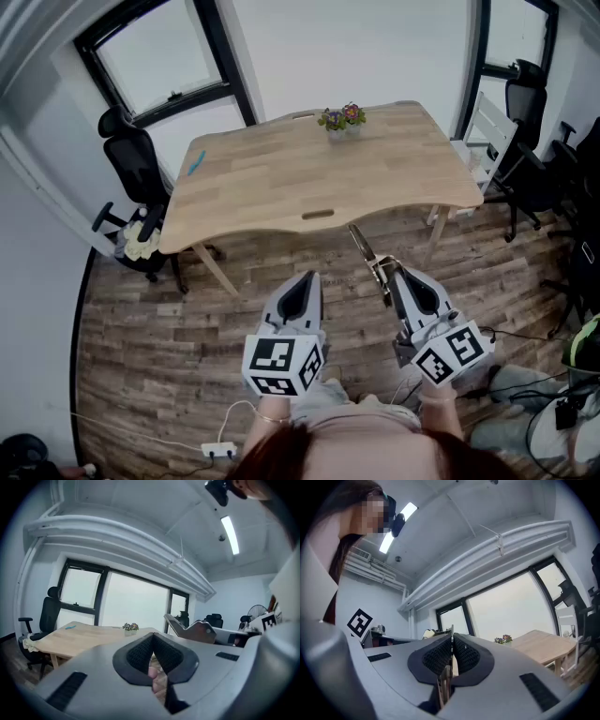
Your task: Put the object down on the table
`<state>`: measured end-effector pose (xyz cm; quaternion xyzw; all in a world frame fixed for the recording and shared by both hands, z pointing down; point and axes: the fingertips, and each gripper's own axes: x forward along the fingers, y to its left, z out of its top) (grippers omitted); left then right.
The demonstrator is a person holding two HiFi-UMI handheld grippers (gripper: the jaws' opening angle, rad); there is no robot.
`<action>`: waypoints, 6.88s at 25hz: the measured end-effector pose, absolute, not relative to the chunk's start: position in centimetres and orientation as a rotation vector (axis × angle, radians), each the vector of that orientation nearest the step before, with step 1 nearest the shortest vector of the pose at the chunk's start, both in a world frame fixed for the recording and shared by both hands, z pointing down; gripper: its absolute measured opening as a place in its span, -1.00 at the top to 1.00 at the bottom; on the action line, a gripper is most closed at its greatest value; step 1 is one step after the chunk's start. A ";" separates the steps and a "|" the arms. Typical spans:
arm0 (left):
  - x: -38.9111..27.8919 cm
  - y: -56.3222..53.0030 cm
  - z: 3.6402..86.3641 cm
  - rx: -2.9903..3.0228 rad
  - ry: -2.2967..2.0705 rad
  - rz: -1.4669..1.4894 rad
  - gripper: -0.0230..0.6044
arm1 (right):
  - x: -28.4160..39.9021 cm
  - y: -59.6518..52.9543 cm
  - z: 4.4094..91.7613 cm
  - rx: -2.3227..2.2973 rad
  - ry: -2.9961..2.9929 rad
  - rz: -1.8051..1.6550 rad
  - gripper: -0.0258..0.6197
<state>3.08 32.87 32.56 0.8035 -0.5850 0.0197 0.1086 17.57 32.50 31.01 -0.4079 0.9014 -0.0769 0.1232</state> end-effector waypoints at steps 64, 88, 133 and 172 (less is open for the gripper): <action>1.2 3.0 33.6 2.426 -1.620 0.076 0.92 | 14.7 2.1 31.5 -1.242 2.559 -0.259 0.91; -0.5 -4.7 35.5 2.320 -1.712 0.115 0.92 | 11.7 -7.9 34.2 -1.113 2.689 -0.304 0.91; -9.0 -18.8 41.0 2.347 -1.514 0.200 0.92 | 0.6 -21.5 46.8 -1.298 2.997 -0.323 0.91; -11.8 -22.6 45.2 2.300 -1.414 0.239 0.92 | -1.6 -25.5 58.8 -1.479 3.270 -0.255 0.91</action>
